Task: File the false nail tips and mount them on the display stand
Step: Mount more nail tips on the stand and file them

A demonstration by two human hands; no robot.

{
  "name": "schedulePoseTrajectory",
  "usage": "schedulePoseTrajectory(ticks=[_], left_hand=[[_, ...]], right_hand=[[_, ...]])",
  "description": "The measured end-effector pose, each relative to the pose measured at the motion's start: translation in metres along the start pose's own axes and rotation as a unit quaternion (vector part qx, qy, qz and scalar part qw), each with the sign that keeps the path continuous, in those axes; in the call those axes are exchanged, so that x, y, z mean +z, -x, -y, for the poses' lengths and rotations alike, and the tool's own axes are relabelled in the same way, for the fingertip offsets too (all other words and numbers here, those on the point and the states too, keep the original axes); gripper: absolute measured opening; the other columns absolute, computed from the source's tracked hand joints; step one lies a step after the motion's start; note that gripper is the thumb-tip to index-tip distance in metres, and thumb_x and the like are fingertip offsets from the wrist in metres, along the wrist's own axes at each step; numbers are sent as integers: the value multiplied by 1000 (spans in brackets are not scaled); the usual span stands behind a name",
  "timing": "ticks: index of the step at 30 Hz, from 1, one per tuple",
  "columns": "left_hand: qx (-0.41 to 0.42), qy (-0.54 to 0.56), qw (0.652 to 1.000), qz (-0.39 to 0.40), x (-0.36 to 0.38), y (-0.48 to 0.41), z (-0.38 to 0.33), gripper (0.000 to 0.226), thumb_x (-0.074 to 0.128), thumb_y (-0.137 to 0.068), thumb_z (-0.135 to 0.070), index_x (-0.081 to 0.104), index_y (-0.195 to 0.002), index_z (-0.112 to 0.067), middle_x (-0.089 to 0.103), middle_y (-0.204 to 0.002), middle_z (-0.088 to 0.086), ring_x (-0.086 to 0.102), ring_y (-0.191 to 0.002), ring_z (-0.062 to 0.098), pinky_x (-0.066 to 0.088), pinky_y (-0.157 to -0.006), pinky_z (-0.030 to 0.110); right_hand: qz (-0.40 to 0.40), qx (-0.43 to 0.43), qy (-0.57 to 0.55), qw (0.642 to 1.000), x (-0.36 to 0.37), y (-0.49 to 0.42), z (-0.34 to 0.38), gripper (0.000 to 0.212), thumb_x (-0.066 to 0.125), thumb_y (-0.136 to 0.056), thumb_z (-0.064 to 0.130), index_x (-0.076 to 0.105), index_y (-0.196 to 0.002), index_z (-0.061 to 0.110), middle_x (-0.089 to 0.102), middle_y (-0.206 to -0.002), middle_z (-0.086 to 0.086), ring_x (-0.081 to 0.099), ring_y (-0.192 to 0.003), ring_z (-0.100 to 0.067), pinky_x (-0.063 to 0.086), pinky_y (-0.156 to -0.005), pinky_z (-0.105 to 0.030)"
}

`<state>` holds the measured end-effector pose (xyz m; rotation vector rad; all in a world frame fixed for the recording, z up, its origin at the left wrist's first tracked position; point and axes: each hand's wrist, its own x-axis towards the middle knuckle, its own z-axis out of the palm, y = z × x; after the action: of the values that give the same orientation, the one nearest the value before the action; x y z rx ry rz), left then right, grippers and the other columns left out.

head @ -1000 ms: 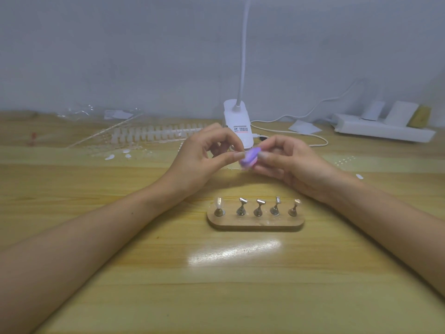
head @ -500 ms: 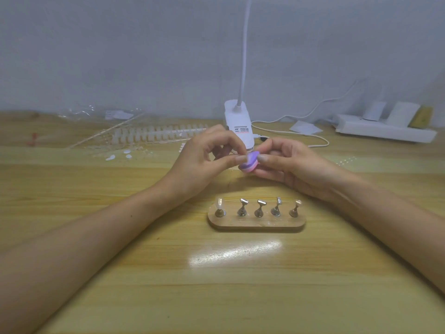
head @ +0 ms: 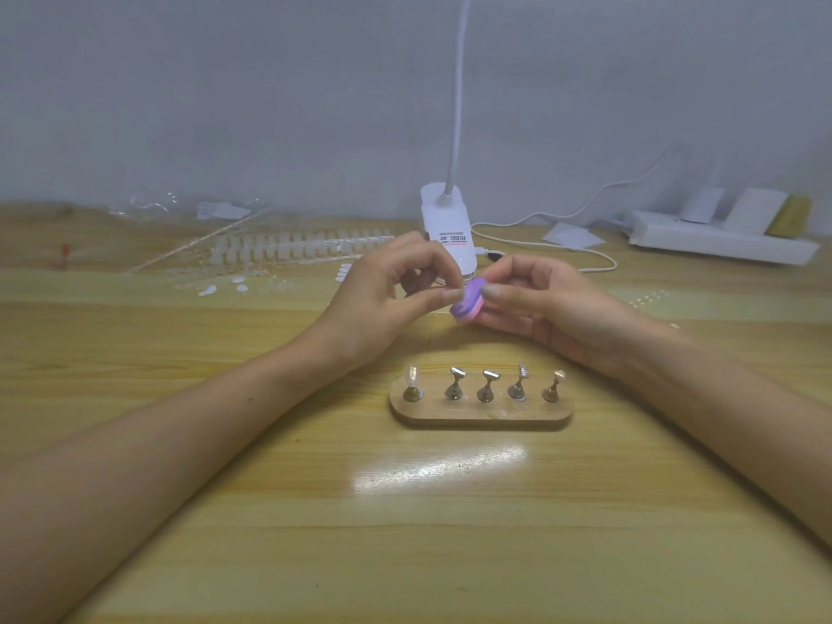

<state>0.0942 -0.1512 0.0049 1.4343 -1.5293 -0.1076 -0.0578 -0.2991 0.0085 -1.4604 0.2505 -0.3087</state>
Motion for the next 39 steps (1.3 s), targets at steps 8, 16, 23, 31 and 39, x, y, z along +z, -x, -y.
schedulePoseTrajectory(ticks=[8,16,23,31,39], left_hand=[[0,1,1000,2,0,-1,-1,9,70,-88,-6,67,-84,-14,44,-74,-6,44,-67,2,36,-69,13],[-17,16,1000,-11,0,0,0,6,70,-88,-10,66,-84,-10,45,-75,-1,44,-69,2,36,-69,15],[-5,7,1000,-9,0,-1,0,4,70,-88,-8,67,-84,-9,44,-74,-6,43,-67,1,36,-68,13],[0,0,1000,-4,0,-1,1,5,71,-87,-8,68,-84,-10,46,-74,-3,43,-67,3,37,-68,15],[-1,16,1000,11,0,0,-1,3,70,-87,-12,68,-85,-12,47,-74,2,45,-69,3,37,-70,16]], right_hand=[[-15,1,-23,1000,1,1,2,16,65,-81,7,62,-95,2,75,-95,-13,74,-92,-21,58,-82,-23],[38,45,14,998,1,3,8,18,64,-82,5,58,-98,1,74,-95,-13,74,-90,-20,58,-84,-26],[42,25,24,999,2,3,5,13,66,-83,8,62,-95,3,74,-97,-13,73,-93,-21,58,-85,-27],[32,27,22,999,2,1,4,22,67,-83,8,60,-102,0,75,-98,-14,73,-95,-22,57,-84,-25],[36,44,-18,998,-5,-1,8,15,62,-85,8,63,-98,2,75,-98,-12,73,-97,-19,57,-84,-22]])
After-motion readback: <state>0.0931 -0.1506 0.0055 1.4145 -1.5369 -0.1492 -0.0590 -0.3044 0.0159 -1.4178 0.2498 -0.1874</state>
